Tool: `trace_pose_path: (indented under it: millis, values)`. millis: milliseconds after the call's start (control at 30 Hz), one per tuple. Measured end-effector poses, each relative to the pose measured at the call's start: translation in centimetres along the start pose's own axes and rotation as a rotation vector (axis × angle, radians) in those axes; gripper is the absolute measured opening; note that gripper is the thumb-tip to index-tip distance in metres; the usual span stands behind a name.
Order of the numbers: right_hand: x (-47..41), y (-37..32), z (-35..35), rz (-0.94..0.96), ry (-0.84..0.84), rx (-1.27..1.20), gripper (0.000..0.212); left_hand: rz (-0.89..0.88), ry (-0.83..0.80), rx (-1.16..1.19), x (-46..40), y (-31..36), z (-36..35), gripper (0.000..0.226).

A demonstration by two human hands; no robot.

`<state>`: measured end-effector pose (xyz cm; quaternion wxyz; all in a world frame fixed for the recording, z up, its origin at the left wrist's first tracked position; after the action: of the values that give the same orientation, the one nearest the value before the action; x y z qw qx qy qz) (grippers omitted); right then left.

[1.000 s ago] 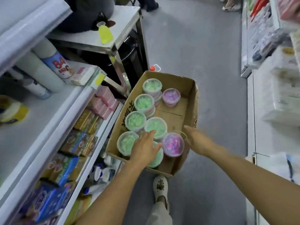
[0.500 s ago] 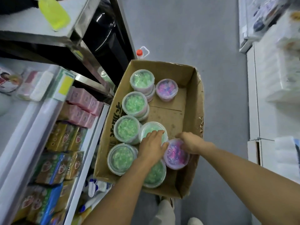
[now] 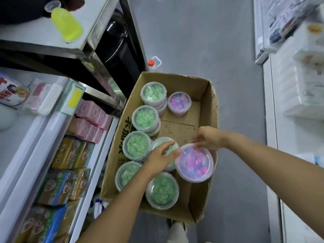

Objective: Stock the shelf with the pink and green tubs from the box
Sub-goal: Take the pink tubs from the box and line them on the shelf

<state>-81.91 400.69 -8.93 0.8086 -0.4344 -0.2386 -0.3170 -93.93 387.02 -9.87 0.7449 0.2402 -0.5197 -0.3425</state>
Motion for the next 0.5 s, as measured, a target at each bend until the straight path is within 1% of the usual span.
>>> trace_pose_path:
  millis: [133,200,267,300,333,433,500]
  values:
    - [0.0,-1.8,4.1,0.027,0.062,-0.194,0.013,0.072,-0.136,0.145,-0.8,1.4,1.1,0.065]
    - [-0.6,-2.7,5.5,0.03,0.097,-0.301,0.017,0.097,-0.15,0.232,-1.8,1.7,2.2,0.065]
    - [-1.5,-3.3,6.6,0.024,0.146,-0.386,0.024,0.098,-0.124,0.292,-2.8,2.1,3.7,0.048]
    - [-1.9,-3.6,7.1,0.032,0.195,-0.454,0.027,0.103,-0.1,0.31,-3.4,2.3,4.6,0.04]
    - [-2.4,-3.6,7.8,0.032,0.258,-0.551,0.033,0.109,-0.07,0.324,-4.1,2.5,5.5,0.037]
    - [-4.3,-1.7,9.3,-0.077,0.51,-0.881,0.049,0.118,0.051,0.407,-6.2,2.5,8.2,0.044]
    - [-6.5,0.7,9.3,-0.211,0.631,-1.027,0.051,0.086,0.133,0.466,-7.7,2.6,9.9,0.041]
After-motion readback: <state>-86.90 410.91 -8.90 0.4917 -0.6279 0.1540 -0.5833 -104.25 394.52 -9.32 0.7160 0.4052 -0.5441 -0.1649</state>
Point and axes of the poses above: each hand's wrist, its own x-axis away from the middle knuckle, its own z-axis out of the back of the hand, y = z × x, the point moved 7 cm from there along -x, towards the middle knuckle, and after that the axes turned 8 degrees about -x, right-handed, at the moved point
